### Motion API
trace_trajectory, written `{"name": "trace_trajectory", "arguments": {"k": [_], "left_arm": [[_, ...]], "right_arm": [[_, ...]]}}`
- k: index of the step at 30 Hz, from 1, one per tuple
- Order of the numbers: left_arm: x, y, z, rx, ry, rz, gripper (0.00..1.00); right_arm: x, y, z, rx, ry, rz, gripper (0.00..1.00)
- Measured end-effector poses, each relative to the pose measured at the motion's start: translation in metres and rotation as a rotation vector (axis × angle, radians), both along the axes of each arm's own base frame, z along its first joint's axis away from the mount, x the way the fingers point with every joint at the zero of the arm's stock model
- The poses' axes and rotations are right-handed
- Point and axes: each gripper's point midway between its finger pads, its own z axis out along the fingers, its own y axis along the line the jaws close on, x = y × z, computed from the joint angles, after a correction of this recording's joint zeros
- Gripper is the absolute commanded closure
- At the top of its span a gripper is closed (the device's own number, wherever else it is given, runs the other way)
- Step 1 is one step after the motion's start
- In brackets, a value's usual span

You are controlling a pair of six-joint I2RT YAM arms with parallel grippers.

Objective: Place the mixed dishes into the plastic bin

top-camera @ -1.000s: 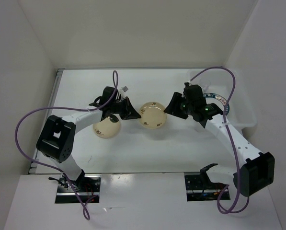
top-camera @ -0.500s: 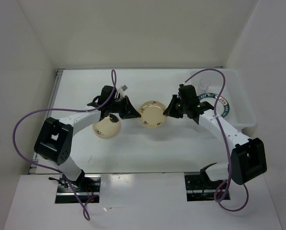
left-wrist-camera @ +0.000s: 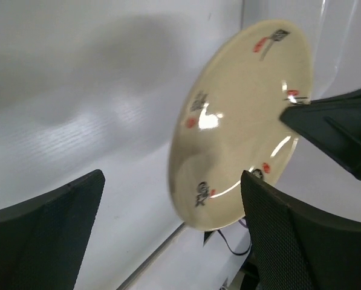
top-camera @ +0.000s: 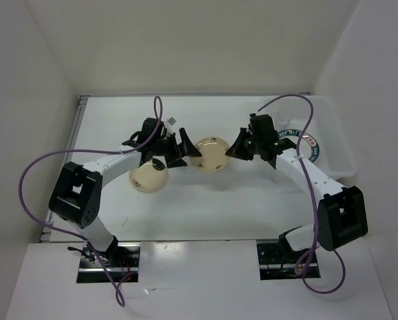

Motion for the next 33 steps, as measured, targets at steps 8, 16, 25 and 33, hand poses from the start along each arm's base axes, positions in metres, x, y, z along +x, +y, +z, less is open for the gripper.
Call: {"name": "trace_trajectory", "arguments": {"k": [8, 16, 25, 33], "left_arm": [[0.063, 0.041, 0.033, 0.253, -0.198, 0.165, 0.0], [0.063, 0.11, 0.005, 0.605, -0.218, 0.261, 0.0], [0.008, 0.155, -0.052, 0.773, -0.059, 0.224, 0.0], [0.014, 0.172, -0.036, 0.792, -0.094, 0.291, 0.0]], "right_arm": [[0.052, -0.081, 0.069, -0.165, -0.141, -0.258, 1.0], [0.046, -0.231, 0.107, -0.451, -0.175, -0.744, 1.0], [0.001, -0.298, 0.05, -0.652, 0.023, -0.961, 1.0], [0.005, -0.315, 0.004, -0.714, 0.167, -0.976, 1.0]]}}
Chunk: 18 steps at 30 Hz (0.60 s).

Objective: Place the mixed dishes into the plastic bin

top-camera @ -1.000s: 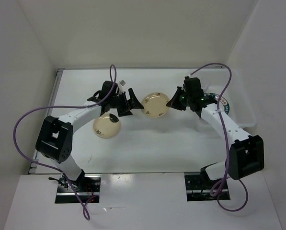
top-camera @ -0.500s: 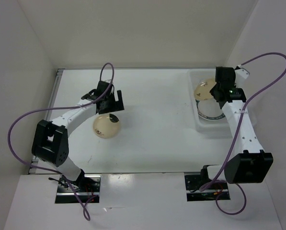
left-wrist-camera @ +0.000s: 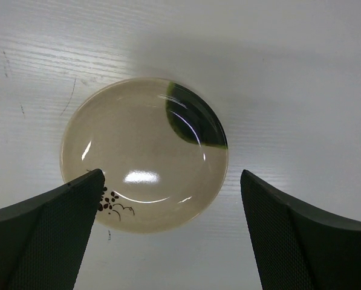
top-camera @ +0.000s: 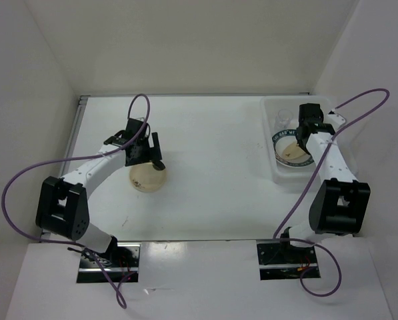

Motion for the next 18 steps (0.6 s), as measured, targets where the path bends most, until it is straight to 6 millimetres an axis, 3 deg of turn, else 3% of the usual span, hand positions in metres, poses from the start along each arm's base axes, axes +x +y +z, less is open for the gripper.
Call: {"name": "trace_trajectory", "arguments": {"k": [9, 14, 18], "left_arm": [[0.002, 0.009, 0.009, -0.009, -0.029, 0.026, 0.0], [0.002, 0.008, 0.018, -0.024, -0.059, 0.021, 0.0], [0.003, 0.006, 0.019, -0.033, -0.064, 0.016, 0.0]], "right_arm": [[0.023, -0.005, -0.026, 0.031, -0.003, -0.017, 1.0], [0.037, -0.01, -0.03, 0.035, -0.026, -0.032, 0.87], [0.036, -0.013, -0.037, 0.032, -0.005, -0.04, 0.77]]}}
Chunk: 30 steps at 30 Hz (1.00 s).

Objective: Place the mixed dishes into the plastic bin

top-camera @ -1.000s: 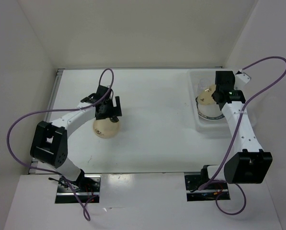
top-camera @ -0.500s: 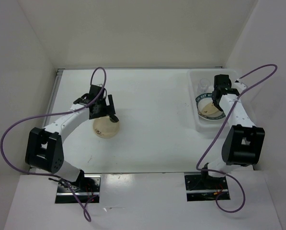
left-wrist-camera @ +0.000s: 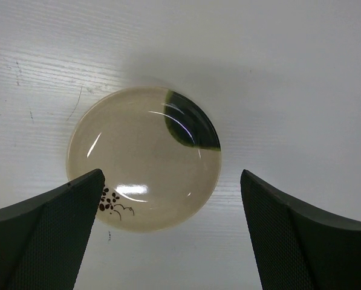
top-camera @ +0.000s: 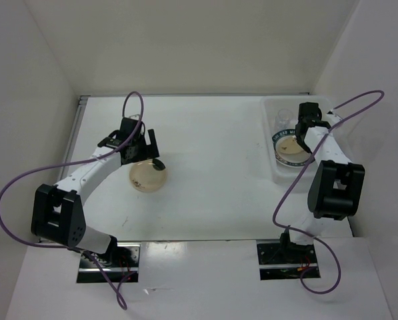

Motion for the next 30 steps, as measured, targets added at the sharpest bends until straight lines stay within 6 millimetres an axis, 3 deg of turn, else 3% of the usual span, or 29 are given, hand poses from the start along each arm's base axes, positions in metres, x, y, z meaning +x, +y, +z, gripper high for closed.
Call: {"name": "trace_trajectory", "arguments": {"k": [3, 7, 12, 15, 17, 19, 21, 24, 26, 28, 30], "left_arm": [[0.0, -0.002, 0.0, -0.009, 0.0, -0.007, 0.0], [0.0, -0.005, 0.0, -0.024, 0.0, -0.02, 0.0], [-0.001, -0.007, 0.0, -0.031, 0.002, -0.026, 0.0], [0.0, -0.003, 0.0, -0.013, -0.001, -0.012, 0.0], [0.001, 0.006, 0.0, 0.017, -0.004, 0.02, 0.0], [0.002, 0.019, 0.0, 0.036, -0.004, 0.062, 0.0], [0.003, 0.041, 0.003, 0.033, -0.01, 0.125, 0.0], [0.002, 0.086, 0.005, 0.031, -0.009, 0.251, 0.02], [-0.001, 0.11, 0.002, 0.045, 0.004, 0.322, 0.06], [-0.007, 0.122, -0.008, 0.066, 0.044, 0.361, 0.12], [-0.012, 0.126, -0.025, 0.094, 0.107, 0.368, 0.14]], "right_arm": [[-0.005, 0.0, -0.007, -0.002, 0.028, 0.0, 0.74], [-0.01, -0.001, -0.011, -0.007, 0.047, -0.002, 0.62], [-0.012, -0.001, -0.008, -0.006, 0.05, 0.002, 0.6], [-0.012, 0.009, 0.007, 0.028, 0.004, 0.039, 0.52], [-0.01, 0.023, 0.036, 0.046, -0.08, 0.1, 0.48], [-0.009, 0.049, 0.078, 0.056, -0.2, 0.2, 0.48], [-0.009, 0.093, 0.118, 0.095, -0.322, 0.356, 0.48], [-0.011, 0.169, 0.149, 0.19, -0.424, 0.62, 0.48], [-0.015, 0.223, 0.15, 0.271, -0.434, 0.799, 0.48], [-0.019, 0.269, 0.13, 0.354, -0.385, 0.938, 0.48], [-0.024, 0.31, 0.098, 0.426, -0.293, 1.048, 0.48]]}}
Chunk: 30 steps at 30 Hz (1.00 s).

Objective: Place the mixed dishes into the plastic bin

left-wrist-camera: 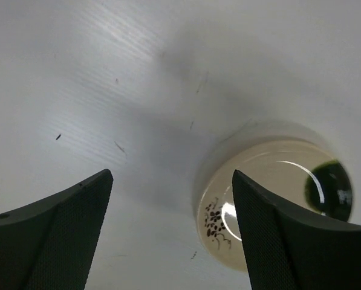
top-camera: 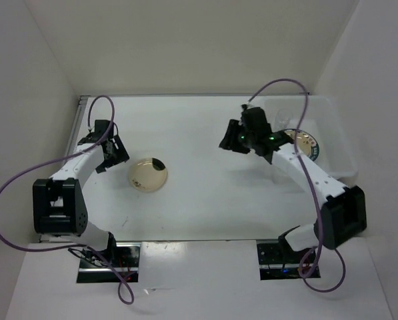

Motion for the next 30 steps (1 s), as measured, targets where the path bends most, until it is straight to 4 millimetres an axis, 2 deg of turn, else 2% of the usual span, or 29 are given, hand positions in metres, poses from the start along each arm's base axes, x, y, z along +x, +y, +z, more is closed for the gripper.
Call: {"name": "trace_trajectory", "arguments": {"k": [3, 5, 8, 13, 17, 21, 26, 30], "left_arm": [[-0.011, 0.003, -0.028, 0.02, 0.114, 0.006, 0.19], [-0.019, 0.005, -0.04, 0.03, 0.168, 0.01, 0.19], [-0.029, 0.007, -0.046, 0.041, 0.209, 0.015, 0.19], [-0.032, 0.009, -0.047, 0.051, 0.226, 0.021, 0.22], [-0.036, 0.009, -0.058, 0.049, 0.267, 0.019, 0.22], [-0.04, 0.006, -0.075, 0.044, 0.327, 0.008, 0.22], [-0.038, 0.002, -0.075, 0.025, 0.321, 0.0, 0.22], [-0.037, -0.002, -0.075, 0.015, 0.321, -0.011, 0.22]], "right_arm": [[-0.015, 0.049, -0.052, -0.011, 0.134, 0.153, 0.48], [-0.027, 0.073, -0.075, -0.01, 0.2, 0.236, 0.48], [-0.043, 0.106, -0.091, 0.009, 0.241, 0.341, 0.47], [-0.048, 0.155, -0.108, 0.074, 0.274, 0.461, 0.47], [-0.048, 0.178, -0.129, 0.099, 0.315, 0.509, 0.47], [-0.045, 0.193, -0.142, 0.116, 0.343, 0.54, 0.47], [-0.035, 0.212, -0.146, 0.152, 0.337, 0.579, 0.48], [-0.03, 0.222, -0.157, 0.17, 0.351, 0.601, 0.49]]}}
